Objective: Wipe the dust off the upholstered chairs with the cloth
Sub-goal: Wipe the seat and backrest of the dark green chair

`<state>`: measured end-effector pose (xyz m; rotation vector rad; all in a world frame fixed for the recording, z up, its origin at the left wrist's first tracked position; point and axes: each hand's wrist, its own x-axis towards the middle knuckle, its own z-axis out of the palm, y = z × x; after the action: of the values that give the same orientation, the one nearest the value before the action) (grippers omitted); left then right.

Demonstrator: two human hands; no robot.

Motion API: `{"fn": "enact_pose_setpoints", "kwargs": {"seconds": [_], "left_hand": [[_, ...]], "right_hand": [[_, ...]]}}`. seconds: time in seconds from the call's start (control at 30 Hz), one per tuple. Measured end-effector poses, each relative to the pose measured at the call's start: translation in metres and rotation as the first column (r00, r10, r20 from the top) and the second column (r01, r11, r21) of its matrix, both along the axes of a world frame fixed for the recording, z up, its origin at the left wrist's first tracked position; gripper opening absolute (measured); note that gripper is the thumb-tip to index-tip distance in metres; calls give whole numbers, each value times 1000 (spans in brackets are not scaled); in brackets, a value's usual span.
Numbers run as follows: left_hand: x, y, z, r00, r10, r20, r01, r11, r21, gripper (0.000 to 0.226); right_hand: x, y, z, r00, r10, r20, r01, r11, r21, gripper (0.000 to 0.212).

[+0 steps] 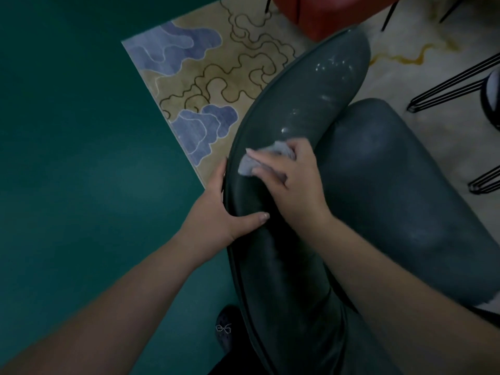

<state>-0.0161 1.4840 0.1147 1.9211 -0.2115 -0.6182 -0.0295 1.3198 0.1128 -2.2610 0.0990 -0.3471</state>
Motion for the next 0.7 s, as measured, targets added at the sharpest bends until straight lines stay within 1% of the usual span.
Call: {"fn": "enact_pose_setpoints", "kwargs": {"seconds": [0.07,0.17,0.23,0.27,0.37,0.4,0.47,0.53,0.67,0.7], "left_hand": [[8,-4,1,1000,-2,9,2,1000,17,111],[21,-10,0,999,7,42,-9,999,44,107],[31,-17,0,998,9,60,-13,998,63,104],[36,-20,1,998,12,64,-16,997,76,103],[48,-28,3,997,7,79,-15,994,104,99],[51,-30,3,997,3,78,-11,994,108,97],[53,-33,3,996,-9,92,-1,993,118,98],[55,-34,1,992,-23,120,8,992,126,98],[57,-39,-2,986,-20,165,-5,989,150,103],[60,-42,-2,985,-28,169,1,988,155,105]], "right_hand": [[-2,-7,-6,999,-4,41,4,1000,-1,30],[33,-25,-11,997,-26,73,31,997,-75,29],[52,-35,-16,994,-66,83,73,994,-83,28],[57,-39,-19,993,-95,74,98,994,-42,29],[41,-37,-24,982,-187,1,184,969,164,32],[28,-32,-26,983,-185,6,181,968,175,34],[2,-24,-30,989,-134,67,123,982,144,38],[0,-27,-32,988,-100,119,86,989,122,35],[51,-43,-25,989,-103,103,107,994,-36,29],[64,-50,-24,988,-127,90,130,991,-34,27]]}}
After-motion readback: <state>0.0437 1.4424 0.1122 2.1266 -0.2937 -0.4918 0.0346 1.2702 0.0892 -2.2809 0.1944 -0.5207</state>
